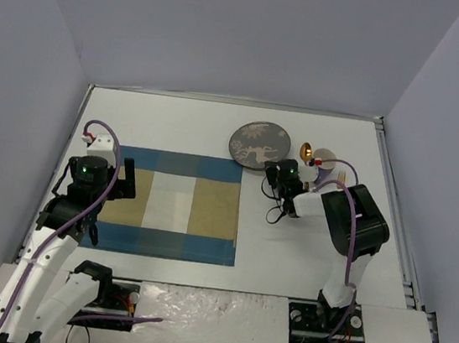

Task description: Set the dinner table for one person

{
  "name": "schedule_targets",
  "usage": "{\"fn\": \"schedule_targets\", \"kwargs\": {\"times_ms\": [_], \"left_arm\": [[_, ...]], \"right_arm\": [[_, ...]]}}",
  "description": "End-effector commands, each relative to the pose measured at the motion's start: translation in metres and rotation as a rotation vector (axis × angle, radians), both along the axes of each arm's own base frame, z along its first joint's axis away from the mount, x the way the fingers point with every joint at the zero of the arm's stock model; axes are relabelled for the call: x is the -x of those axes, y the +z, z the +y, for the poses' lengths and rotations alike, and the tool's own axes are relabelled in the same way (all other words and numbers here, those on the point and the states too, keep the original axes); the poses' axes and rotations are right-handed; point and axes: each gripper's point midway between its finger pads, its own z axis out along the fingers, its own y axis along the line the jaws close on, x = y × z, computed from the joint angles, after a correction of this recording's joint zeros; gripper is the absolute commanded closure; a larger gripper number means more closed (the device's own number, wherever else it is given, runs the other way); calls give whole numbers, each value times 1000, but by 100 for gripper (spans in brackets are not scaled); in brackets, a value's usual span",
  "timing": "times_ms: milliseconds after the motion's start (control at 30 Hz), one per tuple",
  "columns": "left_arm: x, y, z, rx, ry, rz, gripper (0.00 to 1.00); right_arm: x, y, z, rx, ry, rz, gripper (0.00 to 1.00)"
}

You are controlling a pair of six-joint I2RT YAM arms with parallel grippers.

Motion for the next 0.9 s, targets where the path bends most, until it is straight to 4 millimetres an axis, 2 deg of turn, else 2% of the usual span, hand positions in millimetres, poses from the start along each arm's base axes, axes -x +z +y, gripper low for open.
{"fn": "schedule_targets", "kwargs": {"times_ms": [0, 167, 233, 300, 400, 600, 733, 867], "left_arm": [[-10, 28, 1, -10, 5, -79, 3], [-11, 27, 1, -8, 4, -76, 3], [-10, 28, 0, -5, 5, -76, 3], [-10, 27, 0, -3, 4, -76, 3], [-10, 30, 2, -7, 12, -84, 3], [-9, 31, 6, -18, 30, -92, 3], [-8, 33, 9, -21, 42, -98, 3], [-7, 35, 12, -26, 60, -107, 3]], "right_arm": [[-27, 157, 18, -117, 66, -441, 100], [-23, 188, 32, -139, 187, -552, 100], [-15, 203, 58, -178, 350, -597, 100], [-11, 205, 74, -206, 443, -591, 100], [9, 213, 112, -244, 658, -568, 100], [58, 196, 168, -228, 929, -460, 100], [87, 183, 191, -238, 1060, -407, 100], [108, 165, 205, -242, 1147, -355, 100]]}}
